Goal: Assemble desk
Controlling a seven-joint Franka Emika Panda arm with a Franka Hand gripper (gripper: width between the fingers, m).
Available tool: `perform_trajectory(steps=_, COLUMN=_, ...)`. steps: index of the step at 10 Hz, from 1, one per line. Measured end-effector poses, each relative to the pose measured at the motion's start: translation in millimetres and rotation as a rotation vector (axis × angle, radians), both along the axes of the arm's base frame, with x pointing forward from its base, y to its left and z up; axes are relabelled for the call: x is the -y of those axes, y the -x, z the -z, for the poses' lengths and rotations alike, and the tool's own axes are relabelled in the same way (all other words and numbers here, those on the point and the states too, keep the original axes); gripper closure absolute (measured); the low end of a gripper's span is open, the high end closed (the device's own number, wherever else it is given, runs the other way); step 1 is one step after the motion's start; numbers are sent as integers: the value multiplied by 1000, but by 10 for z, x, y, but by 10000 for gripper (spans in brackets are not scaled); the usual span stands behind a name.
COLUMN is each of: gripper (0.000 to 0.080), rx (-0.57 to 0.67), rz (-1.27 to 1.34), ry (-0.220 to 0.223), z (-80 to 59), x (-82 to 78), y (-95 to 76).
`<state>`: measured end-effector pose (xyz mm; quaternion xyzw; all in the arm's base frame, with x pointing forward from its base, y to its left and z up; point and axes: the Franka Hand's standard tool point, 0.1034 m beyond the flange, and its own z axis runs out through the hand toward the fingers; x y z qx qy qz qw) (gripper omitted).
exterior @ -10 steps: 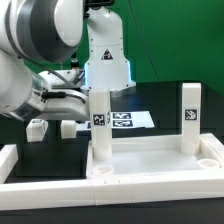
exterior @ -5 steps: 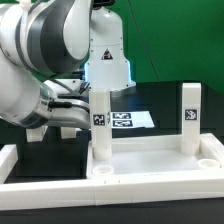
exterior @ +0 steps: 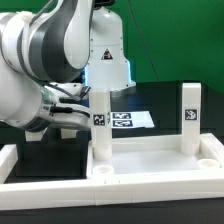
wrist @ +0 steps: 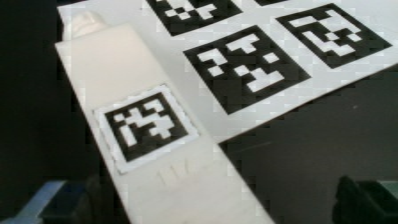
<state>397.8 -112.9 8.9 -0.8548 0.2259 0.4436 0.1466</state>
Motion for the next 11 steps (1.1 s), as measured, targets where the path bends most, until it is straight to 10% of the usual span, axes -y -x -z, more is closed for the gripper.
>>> perform_trajectory(steps=5, gripper=508, rx=0, rz=3, ry=0, z=0, x=11, y=2)
perform_trajectory(steps=11, gripper=508, rx=0, rz=5, ry=0, z=0, x=20, y=5)
